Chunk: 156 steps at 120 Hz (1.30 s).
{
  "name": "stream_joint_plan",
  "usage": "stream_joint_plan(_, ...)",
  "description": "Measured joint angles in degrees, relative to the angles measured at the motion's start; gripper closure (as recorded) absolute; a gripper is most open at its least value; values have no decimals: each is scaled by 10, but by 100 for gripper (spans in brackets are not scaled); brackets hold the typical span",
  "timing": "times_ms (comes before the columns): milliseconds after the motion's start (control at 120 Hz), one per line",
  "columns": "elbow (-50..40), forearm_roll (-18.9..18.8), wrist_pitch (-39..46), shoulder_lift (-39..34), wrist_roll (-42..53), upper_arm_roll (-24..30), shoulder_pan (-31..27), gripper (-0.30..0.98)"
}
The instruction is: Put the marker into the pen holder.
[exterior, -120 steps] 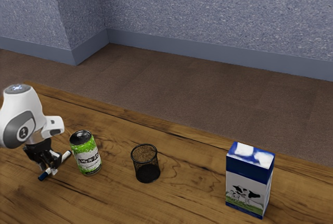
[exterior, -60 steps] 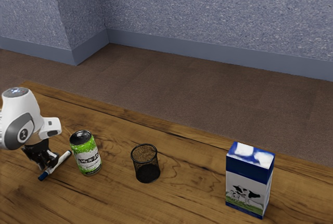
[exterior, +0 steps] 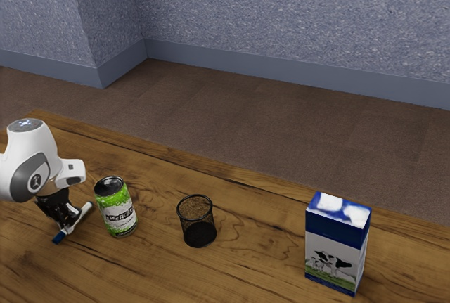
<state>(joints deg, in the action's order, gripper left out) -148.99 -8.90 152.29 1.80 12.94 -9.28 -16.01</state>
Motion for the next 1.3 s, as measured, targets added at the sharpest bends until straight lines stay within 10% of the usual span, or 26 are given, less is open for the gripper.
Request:
stream_joint_plan(625,210,-10,-251,-93,-17,69,5,77)
stream_joint_plan(975,244,38,-366,-87,-41,206,117,77)
stream_joint_plan(1300,281,62,-377,-17,-74,222,178,75)
